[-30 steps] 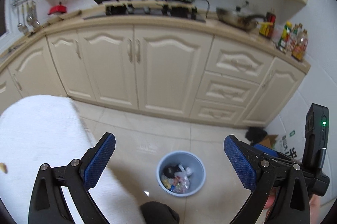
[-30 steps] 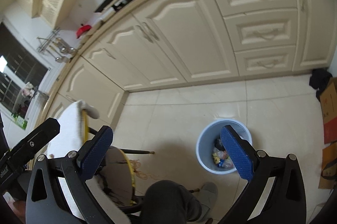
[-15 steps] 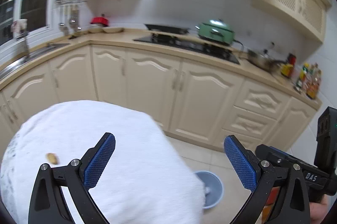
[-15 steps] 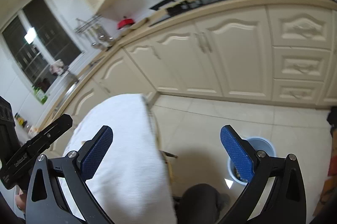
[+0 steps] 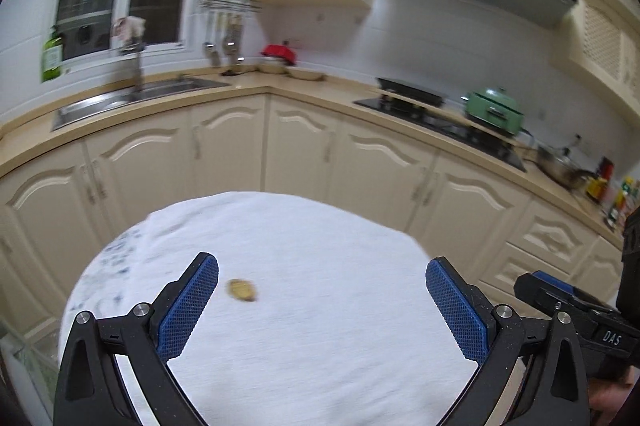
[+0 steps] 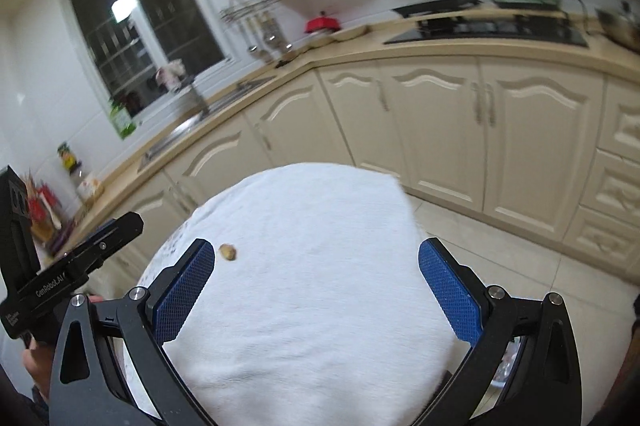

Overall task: Collect trash
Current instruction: 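Swing both tools back over the table, then grasp the small cracker with the left gripper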

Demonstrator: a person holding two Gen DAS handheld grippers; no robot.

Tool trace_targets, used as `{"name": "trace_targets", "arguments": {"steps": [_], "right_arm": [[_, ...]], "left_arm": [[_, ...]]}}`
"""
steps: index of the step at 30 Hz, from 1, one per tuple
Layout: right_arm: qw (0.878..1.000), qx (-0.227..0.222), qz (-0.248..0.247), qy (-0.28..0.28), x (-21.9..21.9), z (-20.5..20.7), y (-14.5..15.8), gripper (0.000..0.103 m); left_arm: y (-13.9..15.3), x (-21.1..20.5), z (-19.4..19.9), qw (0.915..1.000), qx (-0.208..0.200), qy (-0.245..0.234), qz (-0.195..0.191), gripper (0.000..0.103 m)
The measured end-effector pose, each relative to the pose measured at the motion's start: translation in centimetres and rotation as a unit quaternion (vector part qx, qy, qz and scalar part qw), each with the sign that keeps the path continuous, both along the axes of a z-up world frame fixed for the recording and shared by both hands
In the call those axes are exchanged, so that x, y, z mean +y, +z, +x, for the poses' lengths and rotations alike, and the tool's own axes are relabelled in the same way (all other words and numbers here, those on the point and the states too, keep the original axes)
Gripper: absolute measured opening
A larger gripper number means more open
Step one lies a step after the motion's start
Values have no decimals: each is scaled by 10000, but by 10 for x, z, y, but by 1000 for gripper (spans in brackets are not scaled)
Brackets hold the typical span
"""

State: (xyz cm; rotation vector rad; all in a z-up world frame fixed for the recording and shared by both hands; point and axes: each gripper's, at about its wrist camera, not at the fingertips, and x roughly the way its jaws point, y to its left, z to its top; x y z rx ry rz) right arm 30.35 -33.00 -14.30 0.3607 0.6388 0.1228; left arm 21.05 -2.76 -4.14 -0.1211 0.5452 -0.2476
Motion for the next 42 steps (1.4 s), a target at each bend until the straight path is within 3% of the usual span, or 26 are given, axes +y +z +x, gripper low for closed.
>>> {"name": "trace_targets", "arguments": {"steps": [10, 15, 27, 32, 35, 37, 38, 42], "right_arm": [[9969, 166, -429, 644, 64, 28, -14, 103], [9952, 393, -510, 742, 73, 41, -33, 103], [9894, 1021, -839, 602, 78, 94, -81, 103], [9889, 1173, -707, 583, 63, 104, -95, 103], [9892, 1202, -637, 538, 51, 107, -97, 103], [9897, 1206, -597, 479, 43, 106, -98, 103], [9901, 1203, -565, 446, 38, 105, -99, 103], [9918, 1194, -400, 232, 16, 97, -101, 103]], "left_arm": [[-12, 44, -11, 9983, 329, 477, 68, 102], [-25, 24, 26, 9968, 633, 465, 144, 102], [-66, -12, 166, 9911, 1231, 331, 388, 100], [-94, -29, 229, 9851, 1638, 198, 495, 85], [-104, -36, 253, 9838, 1686, 164, 592, 68], [-102, -39, 261, 9843, 1667, 84, 577, 39], [-102, -41, 265, 9843, 1663, 68, 593, 30], [-104, -49, 274, 9845, 1640, -37, 625, 28]]}}
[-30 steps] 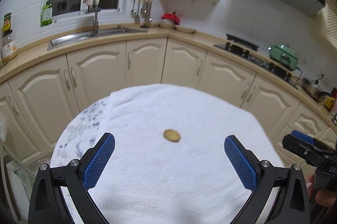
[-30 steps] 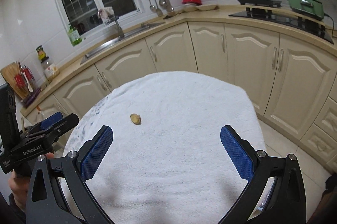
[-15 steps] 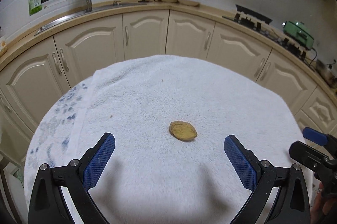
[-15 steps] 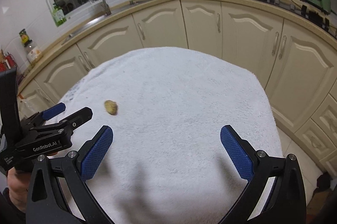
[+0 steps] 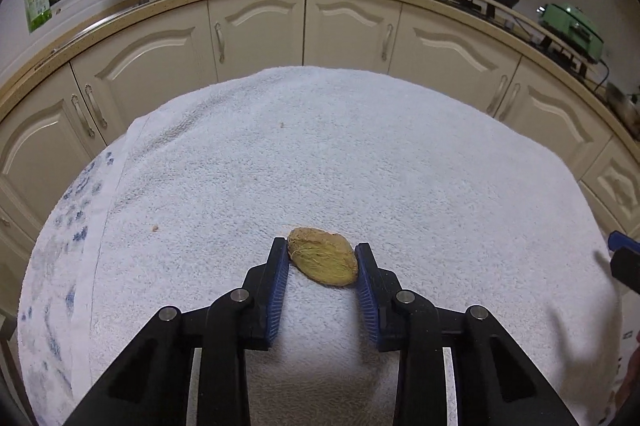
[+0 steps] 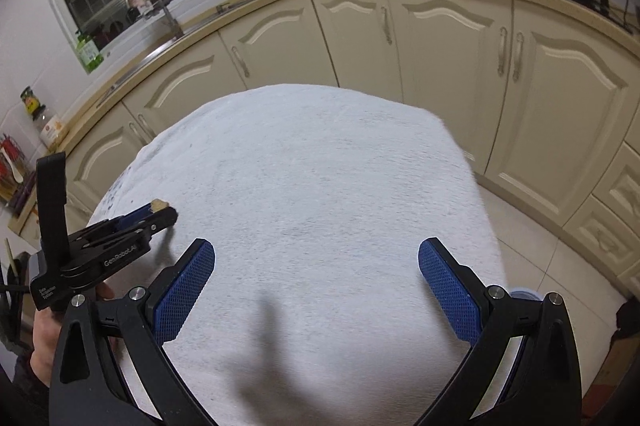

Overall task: Collect trash
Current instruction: 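Grasp the small cracker with the left gripper, then lift the cracker with the left gripper and carry it over the blue bin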

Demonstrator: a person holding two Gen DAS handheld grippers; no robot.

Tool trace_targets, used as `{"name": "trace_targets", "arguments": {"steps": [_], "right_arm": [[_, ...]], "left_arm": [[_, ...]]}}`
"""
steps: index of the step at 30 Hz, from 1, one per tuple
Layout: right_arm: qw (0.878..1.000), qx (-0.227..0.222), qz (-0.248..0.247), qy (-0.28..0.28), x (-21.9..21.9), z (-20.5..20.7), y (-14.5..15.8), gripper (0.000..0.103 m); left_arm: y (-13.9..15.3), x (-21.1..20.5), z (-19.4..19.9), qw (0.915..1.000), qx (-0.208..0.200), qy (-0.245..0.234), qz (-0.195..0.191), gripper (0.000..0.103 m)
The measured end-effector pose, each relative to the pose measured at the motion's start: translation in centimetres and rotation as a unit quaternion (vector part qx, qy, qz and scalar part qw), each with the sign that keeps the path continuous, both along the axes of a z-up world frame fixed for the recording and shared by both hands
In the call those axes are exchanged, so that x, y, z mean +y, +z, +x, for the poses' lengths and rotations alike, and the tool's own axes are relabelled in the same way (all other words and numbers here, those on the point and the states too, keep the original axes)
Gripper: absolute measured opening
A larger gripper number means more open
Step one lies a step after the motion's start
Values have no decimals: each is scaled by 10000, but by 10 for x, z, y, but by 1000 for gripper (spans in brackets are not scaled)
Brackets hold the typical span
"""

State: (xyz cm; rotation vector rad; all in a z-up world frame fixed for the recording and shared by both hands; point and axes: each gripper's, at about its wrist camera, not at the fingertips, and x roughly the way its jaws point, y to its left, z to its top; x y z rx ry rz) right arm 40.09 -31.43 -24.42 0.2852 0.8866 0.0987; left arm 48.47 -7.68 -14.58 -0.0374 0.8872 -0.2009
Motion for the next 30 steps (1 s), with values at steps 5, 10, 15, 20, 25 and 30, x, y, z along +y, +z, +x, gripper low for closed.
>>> {"name": "trace_targets", "arguments": {"steps": [5, 10, 15, 20, 25, 30], "right_arm": [[9995, -42, 116, -291, -29, -20, -1, 103], [9969, -152, 237, -740, -71, -54, 0, 103], [9909, -258, 265, -1292, -120, -100, 3, 103], [9802, -453, 133, -1925, -176, -159, 15, 103], [9672, -452, -114, -2496, -226, -207, 12, 103], [9538, -16, -186, -2999, -274, -237, -36, 103]], "left_arm": [[4, -19, -3, 9998, -57, -188, -37, 28], [34, -65, -41, 9973, -381, -603, -175, 28], [71, -122, -88, 9892, -800, -1127, -490, 28], [99, -185, -140, 9741, -1134, -1730, -909, 28], [93, -245, -188, 9569, -1167, -2424, -1090, 28], [39, -310, -186, 9486, -755, -2906, -1001, 28]]}}
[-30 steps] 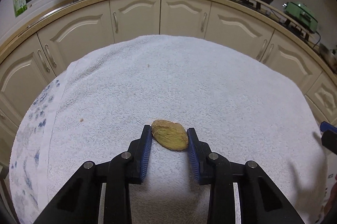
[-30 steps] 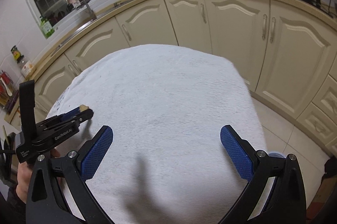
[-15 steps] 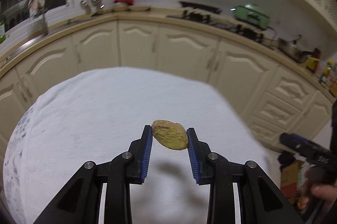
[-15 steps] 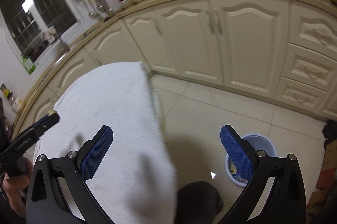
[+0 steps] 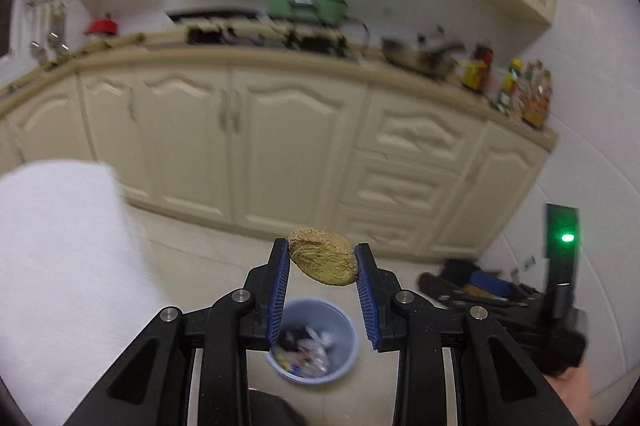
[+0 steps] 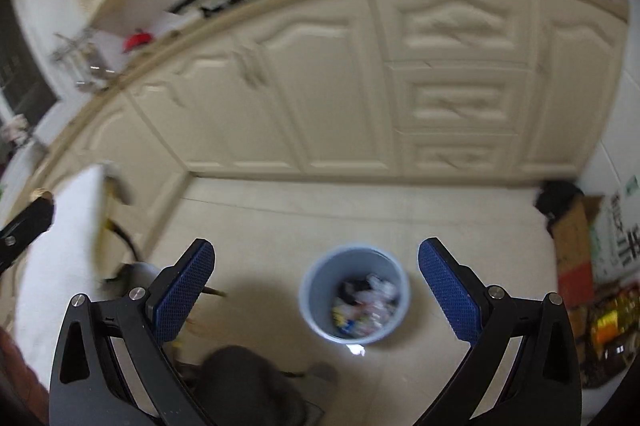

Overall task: Collect trash
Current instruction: 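Lift the cracker with the left gripper and carry it over the blue bin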

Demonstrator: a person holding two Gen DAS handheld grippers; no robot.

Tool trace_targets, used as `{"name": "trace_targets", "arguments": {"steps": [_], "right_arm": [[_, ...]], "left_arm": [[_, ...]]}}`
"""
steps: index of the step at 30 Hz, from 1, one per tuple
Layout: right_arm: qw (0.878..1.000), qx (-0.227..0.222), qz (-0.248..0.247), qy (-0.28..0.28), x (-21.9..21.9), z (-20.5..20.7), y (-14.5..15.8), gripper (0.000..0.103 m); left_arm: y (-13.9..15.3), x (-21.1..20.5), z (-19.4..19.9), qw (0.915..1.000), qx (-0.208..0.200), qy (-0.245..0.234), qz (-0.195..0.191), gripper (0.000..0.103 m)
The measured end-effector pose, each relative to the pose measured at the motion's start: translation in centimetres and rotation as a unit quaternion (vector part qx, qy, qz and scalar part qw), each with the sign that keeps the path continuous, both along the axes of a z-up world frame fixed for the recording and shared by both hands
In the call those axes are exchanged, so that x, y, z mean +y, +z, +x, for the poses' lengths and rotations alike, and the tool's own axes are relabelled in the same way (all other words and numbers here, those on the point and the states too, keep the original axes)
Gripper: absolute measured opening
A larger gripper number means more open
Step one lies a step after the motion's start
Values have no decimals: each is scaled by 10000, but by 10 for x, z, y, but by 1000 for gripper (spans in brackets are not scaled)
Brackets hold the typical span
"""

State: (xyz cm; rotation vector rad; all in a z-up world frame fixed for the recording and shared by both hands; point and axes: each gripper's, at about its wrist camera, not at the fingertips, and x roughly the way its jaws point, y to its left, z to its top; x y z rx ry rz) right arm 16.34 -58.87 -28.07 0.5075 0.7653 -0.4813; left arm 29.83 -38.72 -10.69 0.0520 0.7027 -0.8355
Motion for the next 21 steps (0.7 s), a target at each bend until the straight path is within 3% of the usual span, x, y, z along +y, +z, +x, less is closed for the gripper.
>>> {"name": "trace_targets", "arguments": {"steps": [2, 7, 8, 13, 16, 21], "right_arm": [[9993, 287, 133, -200, -20, -7, -38, 103], [9914, 1065, 618, -448, -52, 1, -152, 99], [9890, 1207, 736, -444, -55, 4, -173, 94], [9755, 1845, 1127, -406, -63, 22, -284, 88], [9667, 2171, 1284, -425, -67, 32, -333, 86], [9556, 2480, 1506, -508, -78, 45, -389, 78]], "left_arm": [[-25, -28, 12, 9998, 123, -77, 149, 28], [-119, -104, 55, 9954, 680, -92, 668, 28], [-135, -120, 67, 9937, 811, -32, 768, 28], [-234, -169, 123, 9798, 1418, 480, 1329, 28], [-279, -195, 153, 9690, 1758, 694, 1593, 28], [-333, -250, 198, 9557, 2075, 832, 1914, 28]]}}
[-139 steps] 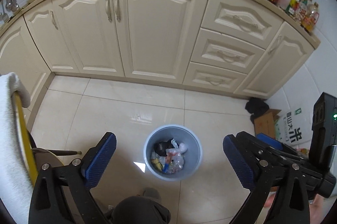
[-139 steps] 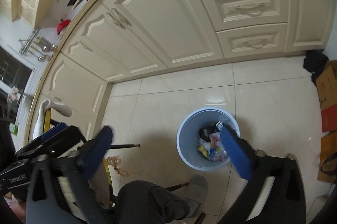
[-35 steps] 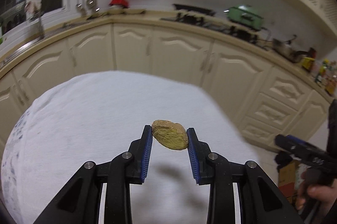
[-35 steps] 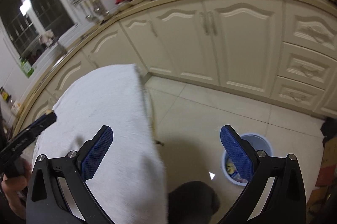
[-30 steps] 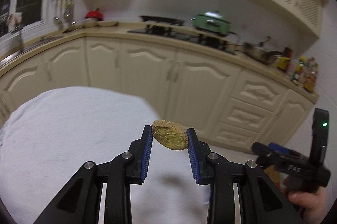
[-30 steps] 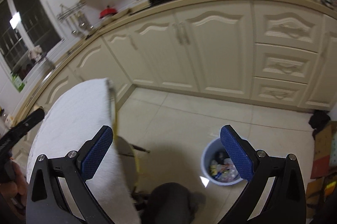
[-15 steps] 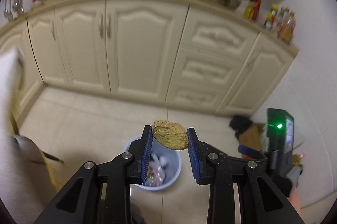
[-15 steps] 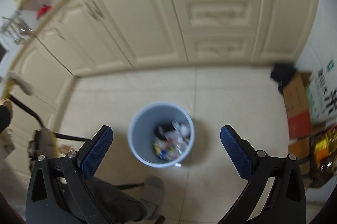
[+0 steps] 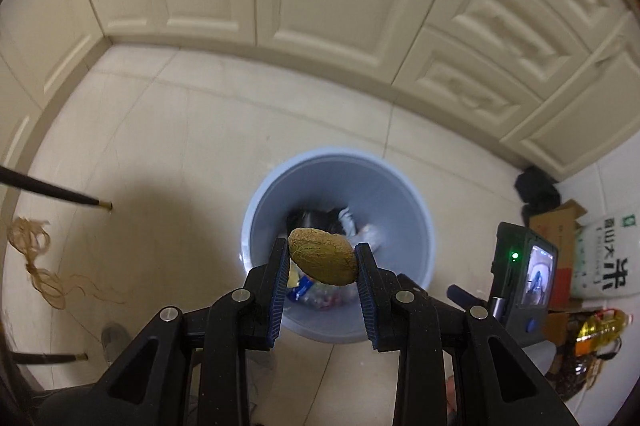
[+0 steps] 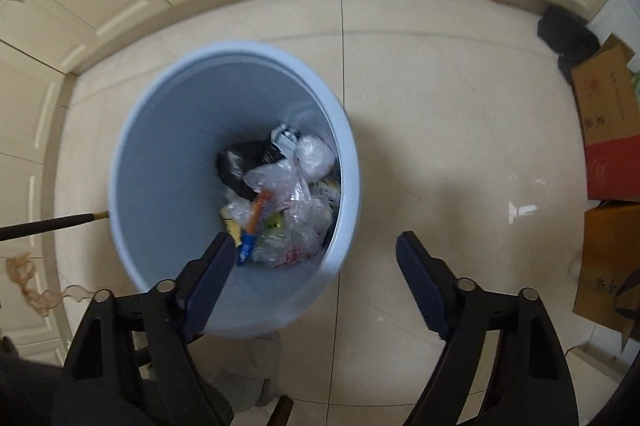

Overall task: Collect trash
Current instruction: 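Lift the cracker with the left gripper and carry it over the blue bin, then open the left gripper to drop the cracker into the bin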

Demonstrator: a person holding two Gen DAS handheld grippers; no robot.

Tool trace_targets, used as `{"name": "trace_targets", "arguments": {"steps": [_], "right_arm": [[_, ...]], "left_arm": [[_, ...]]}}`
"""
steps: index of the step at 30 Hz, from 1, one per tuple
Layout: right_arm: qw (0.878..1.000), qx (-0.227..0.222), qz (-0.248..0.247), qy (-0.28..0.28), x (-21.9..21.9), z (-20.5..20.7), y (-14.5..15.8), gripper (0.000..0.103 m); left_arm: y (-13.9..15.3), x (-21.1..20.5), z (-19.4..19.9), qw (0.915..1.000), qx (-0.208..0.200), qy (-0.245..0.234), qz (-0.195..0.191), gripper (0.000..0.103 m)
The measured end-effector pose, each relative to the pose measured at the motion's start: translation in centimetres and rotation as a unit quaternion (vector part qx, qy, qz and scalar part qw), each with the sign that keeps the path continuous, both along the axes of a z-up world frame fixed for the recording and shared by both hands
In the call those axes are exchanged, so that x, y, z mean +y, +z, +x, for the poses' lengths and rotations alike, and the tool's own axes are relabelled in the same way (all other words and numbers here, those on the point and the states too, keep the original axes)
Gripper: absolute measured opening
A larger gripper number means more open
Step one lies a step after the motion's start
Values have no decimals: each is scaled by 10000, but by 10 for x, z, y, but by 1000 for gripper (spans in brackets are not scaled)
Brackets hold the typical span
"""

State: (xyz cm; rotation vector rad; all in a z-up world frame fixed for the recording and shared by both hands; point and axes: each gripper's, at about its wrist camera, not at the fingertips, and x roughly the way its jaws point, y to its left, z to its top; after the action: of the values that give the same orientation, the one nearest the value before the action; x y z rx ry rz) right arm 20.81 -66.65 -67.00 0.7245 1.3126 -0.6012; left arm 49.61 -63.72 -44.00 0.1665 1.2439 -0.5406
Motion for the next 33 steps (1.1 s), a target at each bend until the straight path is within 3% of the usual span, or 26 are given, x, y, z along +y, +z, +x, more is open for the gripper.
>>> {"name": "trace_targets", "arguments": {"steps": [3, 4, 5, 10, 16, 28, 33], "right_arm": [[9999, 150, 60, -19, -2, 5, -22, 75], [9998, 195, 86, -34, -2, 6, -28, 66], [9997, 224, 98, -42, -2, 6, -32, 49], [9991, 400, 81, -90, -8, 2, -41, 19], [9989, 447, 82, 76, -11, 3, -47, 19], [9991, 394, 131, 30, -10, 6, -50, 19], [9991, 391, 139, 28, -12, 7, -51, 19]], "left_arm": [[-33, -19, 24, 9993, 277, 183, 165, 28], [-45, -23, 32, 9988, 377, 241, 201, 28], [-53, -24, 38, 9983, 450, 267, 244, 28], [-99, -38, 61, 9950, 793, 365, 487, 28], [-138, -60, 74, 9925, 999, 449, 551, 28], [-185, -109, 72, 9917, 1262, 136, 207, 29], [-201, -117, 80, 9915, 1245, 313, 231, 31]]}}
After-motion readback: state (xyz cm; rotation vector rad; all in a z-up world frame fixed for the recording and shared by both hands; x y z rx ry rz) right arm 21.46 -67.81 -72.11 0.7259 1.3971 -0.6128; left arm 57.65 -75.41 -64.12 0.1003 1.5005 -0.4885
